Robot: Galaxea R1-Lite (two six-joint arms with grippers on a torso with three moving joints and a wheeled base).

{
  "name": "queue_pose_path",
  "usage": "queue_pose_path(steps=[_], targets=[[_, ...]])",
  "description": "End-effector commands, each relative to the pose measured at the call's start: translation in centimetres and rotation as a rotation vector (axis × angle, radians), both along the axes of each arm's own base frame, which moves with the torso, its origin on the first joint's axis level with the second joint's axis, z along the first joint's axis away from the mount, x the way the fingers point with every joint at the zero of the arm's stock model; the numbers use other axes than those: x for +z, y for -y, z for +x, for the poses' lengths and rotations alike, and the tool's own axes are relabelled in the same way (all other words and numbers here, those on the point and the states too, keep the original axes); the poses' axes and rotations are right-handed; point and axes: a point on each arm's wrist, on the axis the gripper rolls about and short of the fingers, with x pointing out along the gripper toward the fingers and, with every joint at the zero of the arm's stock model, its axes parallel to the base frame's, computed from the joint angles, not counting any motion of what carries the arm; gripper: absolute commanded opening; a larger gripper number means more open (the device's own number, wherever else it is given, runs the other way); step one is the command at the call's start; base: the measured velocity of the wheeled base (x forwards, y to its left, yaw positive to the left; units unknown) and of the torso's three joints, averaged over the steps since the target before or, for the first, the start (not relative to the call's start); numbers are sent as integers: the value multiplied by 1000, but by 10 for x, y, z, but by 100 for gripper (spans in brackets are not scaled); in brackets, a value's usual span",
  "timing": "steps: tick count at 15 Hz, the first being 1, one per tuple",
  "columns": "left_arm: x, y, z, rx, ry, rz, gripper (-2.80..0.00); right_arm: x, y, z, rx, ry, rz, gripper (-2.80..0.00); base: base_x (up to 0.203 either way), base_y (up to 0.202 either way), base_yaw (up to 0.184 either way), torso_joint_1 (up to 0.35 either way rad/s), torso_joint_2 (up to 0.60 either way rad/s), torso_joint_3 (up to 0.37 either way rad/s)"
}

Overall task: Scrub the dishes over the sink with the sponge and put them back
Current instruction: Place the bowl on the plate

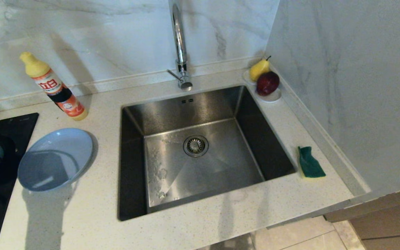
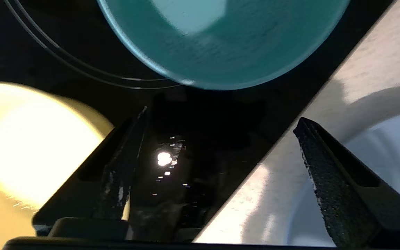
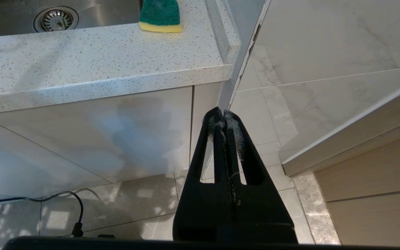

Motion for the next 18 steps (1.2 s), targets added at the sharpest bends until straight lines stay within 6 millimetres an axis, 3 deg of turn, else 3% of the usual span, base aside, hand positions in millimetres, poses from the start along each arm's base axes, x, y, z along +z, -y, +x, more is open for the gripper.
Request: queue_pose_path(steps=[1, 4, 6, 11, 18], targets=[[24, 5, -7, 16, 69, 9, 0, 0, 0, 0, 1, 0, 0, -280, 0, 0, 0, 0, 0, 0], [46, 19, -20, 10, 79, 21, 0, 0, 0, 0, 1, 0, 0, -280, 0, 0, 0, 0, 0, 0], [45, 22, -24, 4, 42, 12, 0, 0, 0, 0, 1, 0, 0, -280, 0, 0, 0, 0, 0, 0], [18, 12, -41, 59, -95, -18, 0, 0, 0, 0, 1, 0, 0, -280, 0, 0, 0, 0, 0, 0], [-39, -9, -39, 93, -176, -98, 0, 0, 0, 0, 1, 0, 0, -280, 0, 0, 0, 0, 0, 0]])
